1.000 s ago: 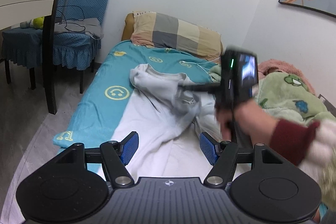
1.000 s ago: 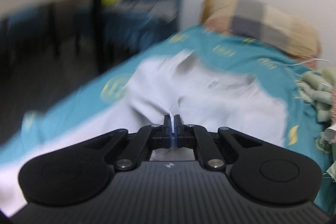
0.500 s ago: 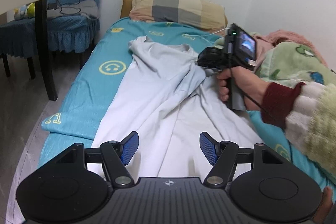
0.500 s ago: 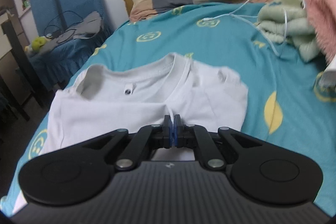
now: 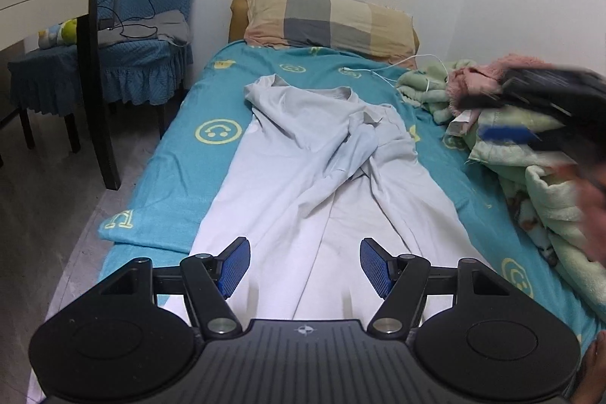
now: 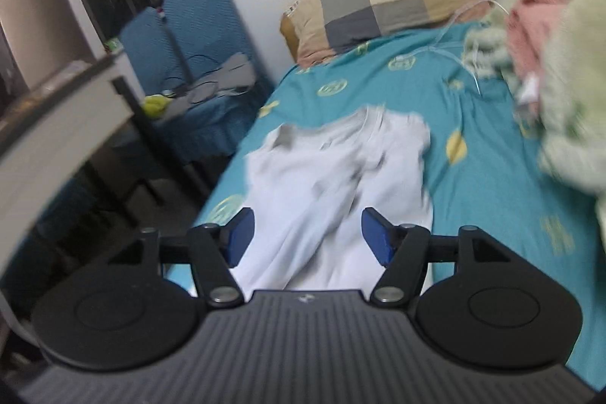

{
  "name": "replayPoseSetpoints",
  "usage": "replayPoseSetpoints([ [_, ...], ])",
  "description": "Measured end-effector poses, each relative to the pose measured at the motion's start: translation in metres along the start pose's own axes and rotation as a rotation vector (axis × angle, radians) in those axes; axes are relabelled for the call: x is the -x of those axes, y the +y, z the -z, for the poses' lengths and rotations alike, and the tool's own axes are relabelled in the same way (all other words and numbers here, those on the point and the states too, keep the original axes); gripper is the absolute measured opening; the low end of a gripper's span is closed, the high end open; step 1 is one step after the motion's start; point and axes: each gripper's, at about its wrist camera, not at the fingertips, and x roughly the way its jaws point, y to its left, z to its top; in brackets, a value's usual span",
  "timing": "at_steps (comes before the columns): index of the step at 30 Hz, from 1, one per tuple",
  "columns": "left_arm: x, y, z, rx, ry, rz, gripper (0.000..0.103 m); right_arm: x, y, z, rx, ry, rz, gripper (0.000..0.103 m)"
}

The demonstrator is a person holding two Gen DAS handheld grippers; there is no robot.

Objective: Fold clothes

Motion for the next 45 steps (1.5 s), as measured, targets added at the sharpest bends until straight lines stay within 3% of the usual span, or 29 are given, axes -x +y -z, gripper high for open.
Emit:
replayPoseSetpoints([
  [4, 0.014, -0.003, 0.006, -0.002, 0.034, -0.050, 0.067, 0.054, 0.002, 0.043, -0.073, 0.063, -0.036, 0.066],
  [8, 0.027, -0.005, 0.004, -0.042, 0.112, -0.089, 0.071, 0.066, -0.006, 0.074, -0.076, 0.112, -0.031, 0.066],
  [11, 0.038, 0.003, -0.002, -0.080, 0.192, -0.087, 0.075, 0.062, -0.009, 0.079, -0.038, 0.124, 0.010, 0.066],
  [16, 0.050, 0.035, -0.003, -0.142, 0.365, -0.117, 0.076, 0.050, -0.015, 0.078, -0.071, 0.139, -0.026, 0.067],
  [22, 0.037, 0.077, 0.005, -0.061, 0.615, -0.077, 0.076, 0.040, -0.018, 0.077, -0.097, 0.157, -0.071, 0.067],
  [28, 0.022, 0.080, 0.023, -0.184, 0.793, -0.071, 0.075, 0.037, -0.030, 0.074, -0.145, 0.170, -0.064, 0.067],
  [32, 0.014, 0.080, 0.032, -0.209, 0.875, -0.059, 0.067, 0.035, -0.037, 0.073, -0.179, 0.175, -0.061, 0.067],
  [37, 0.014, 0.064, 0.039, -0.235, 0.951, -0.049, 0.023, 0.032, -0.040, 0.072, -0.204, 0.160, -0.077, 0.067],
  [38, 0.018, 0.060, 0.038, -0.233, 0.954, -0.052, 0.007, 0.031, -0.040, 0.072, -0.203, 0.157, -0.075, 0.067],
  [42, 0.043, 0.037, 0.015, -0.204, 0.893, -0.053, 0.003, 0.026, -0.039, 0.071, -0.198, 0.156, -0.070, 0.067],
  [45, 0.068, 0.016, -0.012, -0.111, 0.809, -0.023, 0.003, 0.025, -0.041, 0.072, -0.211, 0.152, -0.093, 0.067],
])
